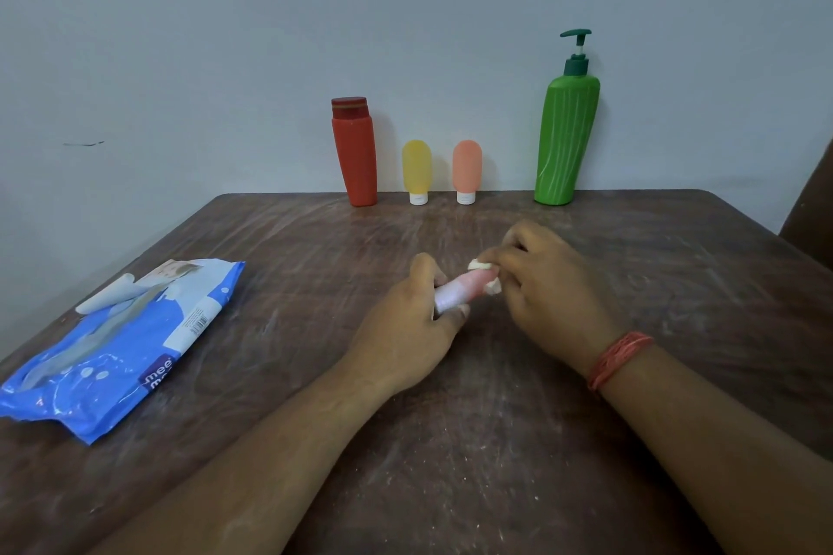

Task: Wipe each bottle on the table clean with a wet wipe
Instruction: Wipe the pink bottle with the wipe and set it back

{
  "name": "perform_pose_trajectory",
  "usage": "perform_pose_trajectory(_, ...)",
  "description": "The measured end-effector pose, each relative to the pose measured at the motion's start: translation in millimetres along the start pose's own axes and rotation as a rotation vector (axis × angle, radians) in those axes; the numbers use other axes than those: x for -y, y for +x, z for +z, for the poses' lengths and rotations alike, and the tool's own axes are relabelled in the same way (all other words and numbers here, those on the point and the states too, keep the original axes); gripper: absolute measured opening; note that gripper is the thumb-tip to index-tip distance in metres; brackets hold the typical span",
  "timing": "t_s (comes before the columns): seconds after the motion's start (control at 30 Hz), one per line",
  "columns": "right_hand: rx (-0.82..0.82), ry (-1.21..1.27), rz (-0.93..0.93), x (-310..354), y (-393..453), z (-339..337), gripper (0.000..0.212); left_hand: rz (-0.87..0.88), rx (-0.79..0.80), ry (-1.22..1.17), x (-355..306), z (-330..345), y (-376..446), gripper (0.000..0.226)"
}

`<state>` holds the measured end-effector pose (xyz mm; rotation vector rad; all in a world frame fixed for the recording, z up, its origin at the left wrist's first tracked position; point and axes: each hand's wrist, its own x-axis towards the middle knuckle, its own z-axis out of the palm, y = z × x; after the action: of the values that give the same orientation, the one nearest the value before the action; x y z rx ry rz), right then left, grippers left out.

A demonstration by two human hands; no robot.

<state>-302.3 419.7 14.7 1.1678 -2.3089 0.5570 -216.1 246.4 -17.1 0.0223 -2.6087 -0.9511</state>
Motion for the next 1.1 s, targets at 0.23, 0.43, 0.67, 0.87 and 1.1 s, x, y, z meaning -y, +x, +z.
perform_pose_trajectory(0.23,0.006,0.069,-0.077,13,-1,1,0.032,-0.008,-0.014,-0.035,0,2,1,0.027)
perform_pose_trajectory(0.43,-0.046,-0.009,0.049,-3,2,3,0.031,-0.026,-0.031,-0.040,-2,2,1,0.027)
perform_pose_trajectory(0.67,-0.011,0.084,-0.058,10,-3,1,0.037,-0.040,-0.053,-0.076,-2,-1,2,0.025)
perform_pose_trajectory(0.87,-0.041,-0.036,0.081,-3,2,0,0.036,-0.037,-0.055,-0.057,-6,0,0,0.023)
perform_pose_trajectory(1.1,-0.003,0.056,-0.102,16,-4,5,0.039,-0.036,-0.096,-0.140,-3,0,2,0.024)
